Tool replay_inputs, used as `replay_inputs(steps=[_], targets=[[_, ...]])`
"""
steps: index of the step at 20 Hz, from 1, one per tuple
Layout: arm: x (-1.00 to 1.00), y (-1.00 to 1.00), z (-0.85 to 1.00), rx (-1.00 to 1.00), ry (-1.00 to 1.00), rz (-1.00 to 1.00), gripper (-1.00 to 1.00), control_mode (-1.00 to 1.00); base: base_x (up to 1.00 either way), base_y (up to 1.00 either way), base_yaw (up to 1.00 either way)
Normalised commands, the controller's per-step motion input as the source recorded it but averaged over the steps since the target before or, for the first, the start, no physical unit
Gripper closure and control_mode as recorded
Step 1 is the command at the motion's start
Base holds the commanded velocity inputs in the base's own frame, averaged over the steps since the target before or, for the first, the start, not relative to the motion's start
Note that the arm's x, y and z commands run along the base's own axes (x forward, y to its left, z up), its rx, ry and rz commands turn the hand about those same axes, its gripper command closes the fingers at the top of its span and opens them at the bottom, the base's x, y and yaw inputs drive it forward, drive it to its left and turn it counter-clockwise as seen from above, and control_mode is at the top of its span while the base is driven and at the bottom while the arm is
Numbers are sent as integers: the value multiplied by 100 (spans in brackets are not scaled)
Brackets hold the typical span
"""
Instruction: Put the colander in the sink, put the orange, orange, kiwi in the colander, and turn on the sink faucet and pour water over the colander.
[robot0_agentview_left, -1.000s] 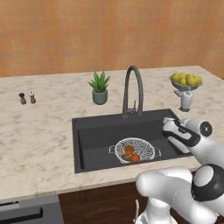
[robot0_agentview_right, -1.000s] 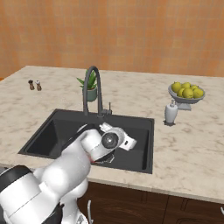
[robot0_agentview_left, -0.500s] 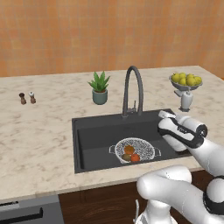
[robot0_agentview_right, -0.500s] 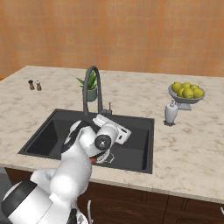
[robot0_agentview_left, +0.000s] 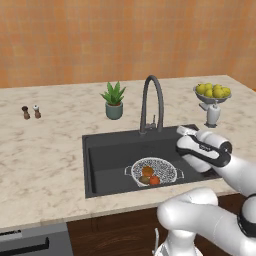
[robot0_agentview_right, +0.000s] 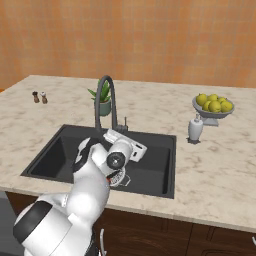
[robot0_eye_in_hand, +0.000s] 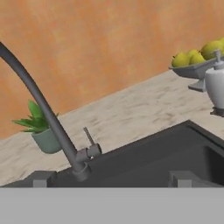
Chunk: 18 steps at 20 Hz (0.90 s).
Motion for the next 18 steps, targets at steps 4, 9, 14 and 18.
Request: replay_inputs(steps=[4,9,14,18], targets=[[32,16,0,-2,0,4,-100,-100,0,0,0],[6,14,-11,-16,-5,0,-100,-100,0,0,0],[0,0,-5,-17,-12,2,-100,-100,0,0,0],[1,-7,0,-10,-8,14,-100,-100,0,0,0]])
